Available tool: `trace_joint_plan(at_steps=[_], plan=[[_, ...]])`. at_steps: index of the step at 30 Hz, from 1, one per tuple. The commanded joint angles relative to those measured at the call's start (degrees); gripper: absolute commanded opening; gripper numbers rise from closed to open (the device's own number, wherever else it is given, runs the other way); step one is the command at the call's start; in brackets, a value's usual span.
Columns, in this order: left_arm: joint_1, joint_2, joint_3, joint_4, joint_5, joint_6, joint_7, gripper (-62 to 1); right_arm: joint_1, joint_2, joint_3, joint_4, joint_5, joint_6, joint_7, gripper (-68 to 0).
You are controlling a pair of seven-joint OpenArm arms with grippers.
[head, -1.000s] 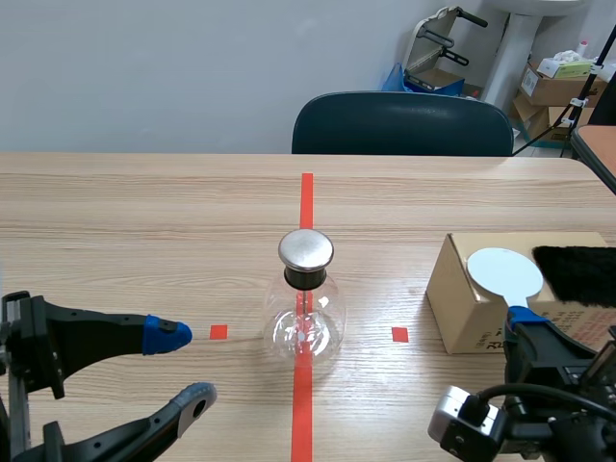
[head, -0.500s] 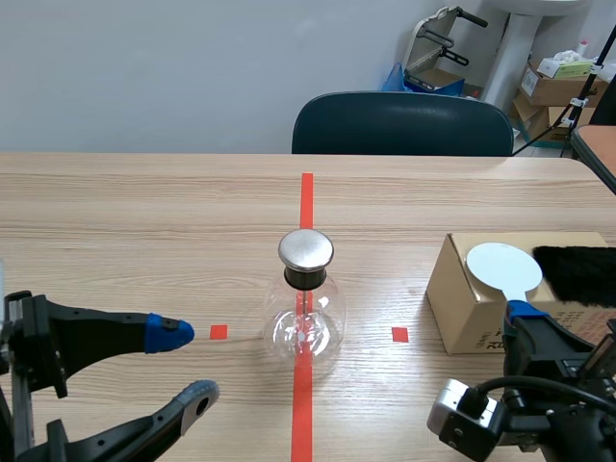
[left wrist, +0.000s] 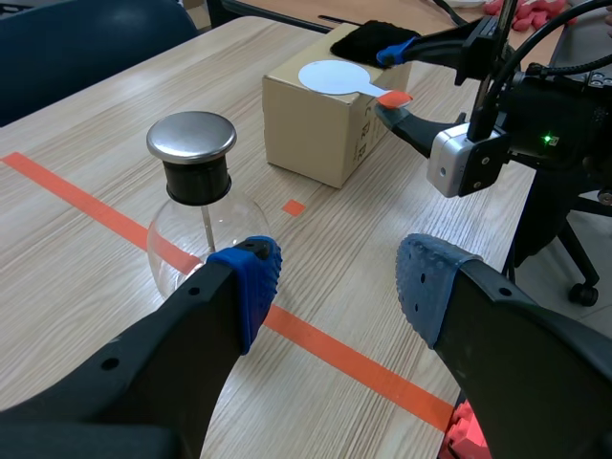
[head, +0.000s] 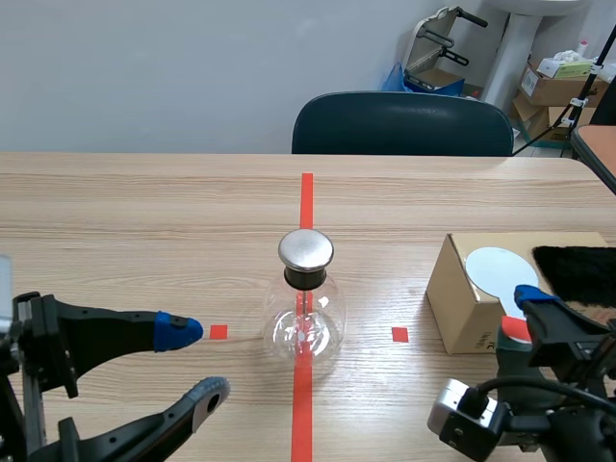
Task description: Do the electroscope experiment
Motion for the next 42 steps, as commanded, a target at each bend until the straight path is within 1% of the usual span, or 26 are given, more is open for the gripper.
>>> trace_joint_plan(at_steps=[1, 5, 7, 9, 11, 42], plan=[[0.13, 0.15, -0.02, 1.11, -0.13, -0.09, -0.83, -30.9, 0.52, 0.96, 0.04, 0.44, 0.22, -0.63, 0.02, -27.9], [0.15, 0.13, -0.02, 1.11, -0.13, -0.09, -0.81, -30.9, 0.52, 0.96, 0.04, 0.44, 0.22, -0.63, 0.02, -14.0], [0.15, 0.13, -0.02, 1.11, -0.11, -0.09, -0.81, -30.9, 0.52, 0.96, 0.04, 0.44, 0.22, -0.66, 0.02, -8.6], [0.15, 0.13, -0.02, 1.11, -0.09, -0.09, -0.83, -30.9, 0.52, 0.96, 0.04, 0.44, 0.22, -0.66, 0.02, -5.2], [0.15, 0.13, -0.02, 1.11, -0.09, -0.09, -0.83, -30.9, 0.52, 0.96, 0.04, 0.44, 0.22, -0.66, 0.02, -3.7], [0.15, 0.13, -0.02, 1.11, 0.09, -0.11, -0.79, -30.9, 0.5, 0.94, 0.04, 0.44, 0.22, -0.63, 0.0, -3.5]])
